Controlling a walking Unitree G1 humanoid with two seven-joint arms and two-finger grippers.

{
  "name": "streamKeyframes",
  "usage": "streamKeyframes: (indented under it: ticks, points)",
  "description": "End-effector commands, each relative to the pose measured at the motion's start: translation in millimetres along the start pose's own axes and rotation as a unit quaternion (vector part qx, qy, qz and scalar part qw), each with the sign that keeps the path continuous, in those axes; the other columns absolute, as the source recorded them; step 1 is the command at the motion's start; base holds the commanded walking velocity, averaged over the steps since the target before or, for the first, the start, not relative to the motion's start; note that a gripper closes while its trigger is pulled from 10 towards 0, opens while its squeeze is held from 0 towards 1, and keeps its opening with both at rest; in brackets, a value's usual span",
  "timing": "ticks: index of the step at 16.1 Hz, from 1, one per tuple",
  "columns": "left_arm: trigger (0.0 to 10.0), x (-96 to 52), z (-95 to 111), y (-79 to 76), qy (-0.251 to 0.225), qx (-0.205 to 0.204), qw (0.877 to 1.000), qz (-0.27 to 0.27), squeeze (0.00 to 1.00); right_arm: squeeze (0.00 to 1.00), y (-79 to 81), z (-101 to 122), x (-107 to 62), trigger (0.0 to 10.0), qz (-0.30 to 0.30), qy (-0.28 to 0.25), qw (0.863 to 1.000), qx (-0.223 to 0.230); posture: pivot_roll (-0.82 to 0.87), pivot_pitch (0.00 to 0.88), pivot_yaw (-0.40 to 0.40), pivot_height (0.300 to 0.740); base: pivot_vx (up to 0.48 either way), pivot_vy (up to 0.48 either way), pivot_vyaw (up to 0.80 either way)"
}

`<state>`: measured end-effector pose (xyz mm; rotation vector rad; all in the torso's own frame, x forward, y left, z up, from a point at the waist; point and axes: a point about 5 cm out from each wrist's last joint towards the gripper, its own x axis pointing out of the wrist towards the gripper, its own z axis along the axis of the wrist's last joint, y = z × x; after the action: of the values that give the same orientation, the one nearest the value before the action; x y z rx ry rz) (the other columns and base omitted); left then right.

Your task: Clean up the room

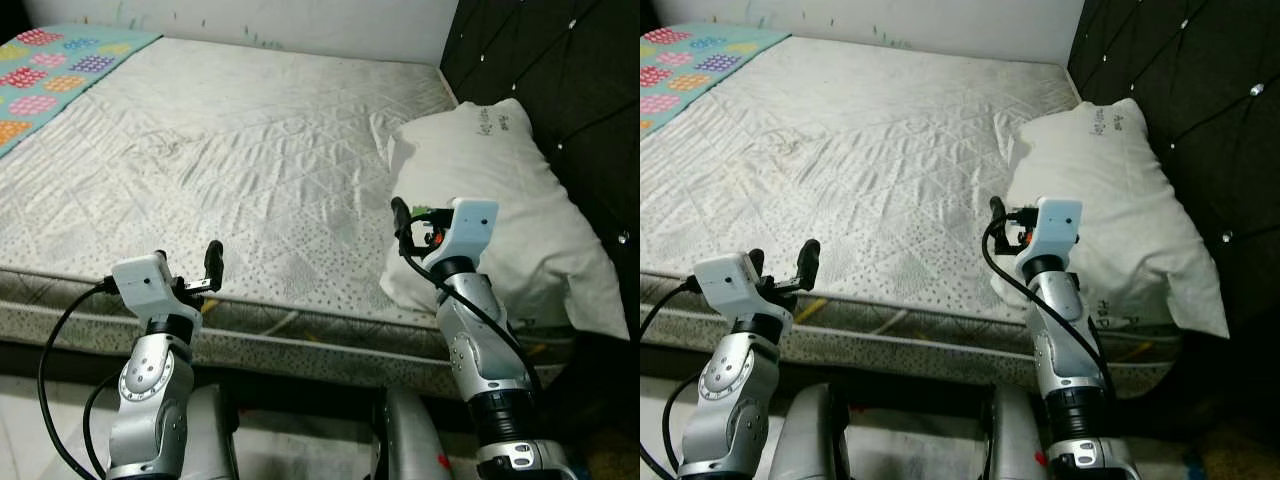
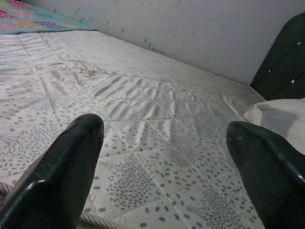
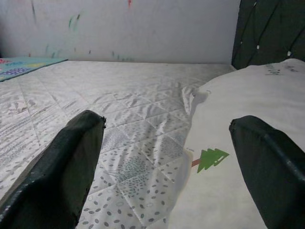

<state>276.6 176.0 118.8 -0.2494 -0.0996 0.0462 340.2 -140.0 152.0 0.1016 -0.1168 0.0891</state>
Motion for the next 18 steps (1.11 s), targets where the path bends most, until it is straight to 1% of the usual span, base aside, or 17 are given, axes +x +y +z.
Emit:
streamKeyframes:
  ticks: [1, 2, 3, 5, 8, 11, 13, 15, 16, 17, 18]
  points:
    - [10.0, -1.3, 3, -5.4, -0.004, -0.001, 1.000, -0.009, 0.00, 0.00, 6.5, 13, 2.6, 10.0, 0.016, -0.019, 1.000, 0.000, 0.03, 0.005, -0.066, 0.573, 0.000, 0.000, 0.00]
    - [10.0, -2.5, 3, -5.3, -0.002, -0.001, 1.000, -0.009, 0.00, 0.00, 7.7, 13, 2.5, 10.0, 0.018, -0.018, 1.000, 0.000, 0.03, 0.010, -0.067, 0.582, 0.000, 0.000, 0.00]
    - [10.0, -6.3, 1, -3.2, 0.003, 0.000, 1.000, -0.006, 0.00, 0.00, 11.3, 12, 2.6, 10.0, 0.025, -0.014, 1.000, 0.001, 0.03, 0.035, -0.074, 0.596, 0.000, 0.000, 0.00]
    - [10.0, -9.5, 0, -0.3, 0.006, 0.001, 1.000, -0.001, 0.00, 0.00, 14.5, 12, 2.0, 10.0, 0.029, -0.012, 0.999, 0.003, 0.03, 0.044, -0.073, 0.613, 0.000, 0.000, 0.00]
    - [10.0, -8.2, 2, -1.6, 0.006, 0.003, 1.000, -0.002, 0.00, 0.00, 15.5, 11, -0.2, 10.0, 0.029, -0.010, 1.000, 0.004, 0.03, 0.048, -0.061, 0.645, 0.000, 0.000, 0.00]
    - [10.0, -3.5, 0, -8.3, 0.012, 0.004, 1.000, -0.022, 0.00, 0.00, 9.7, 10, -1.3, 10.0, 0.009, -0.011, 1.000, 0.003, 0.01, 0.053, -0.037, 0.671, 0.000, 0.000, 0.00]
    - [10.0, -0.2, -2, -13.1, 0.015, 0.004, 0.999, -0.034, 0.00, 0.00, 6.8, 3, -4.1, 10.0, -0.009, -0.006, 1.000, 0.003, 0.01, 0.048, -0.018, 0.693, 0.000, 0.000, 0.00]
    - [10.0, 4.7, -4, -18.5, 0.016, 0.006, 0.999, -0.042, 0.00, 0.00, 8.5, -3, -3.2, 10.0, -0.019, -0.001, 1.000, 0.006, 0.01, 0.046, -0.020, 0.716, 0.000, 0.000, 0.00]
    - [10.0, 7.4, -5, -21.5, 0.013, 0.013, 0.999, -0.044, 0.00, 0.00, 8.7, -4, -2.5, 10.0, -0.029, -0.001, 1.000, 0.008, 0.01, 0.046, -0.023, 0.724, 0.000, 0.000, 0.00]
    - [10.0, 10.3, -4, -25.9, 0.012, 0.020, 0.998, -0.058, 0.00, 0.00, 10.8, -6, -0.9, 10.0, -0.031, 0.001, 0.999, 0.008, 0.02, 0.042, -0.028, 0.738, 0.000, 0.000, 0.00]
    - [10.0, 12.6, -2, -27.6, 0.005, 0.030, 0.997, -0.066, 0.00, 0.00, 13.4, -4, 2.2, 10.0, -0.031, -0.003, 0.999, 0.008, 0.03, 0.039, -0.028, 0.740, 0.000, 0.000, 0.00]
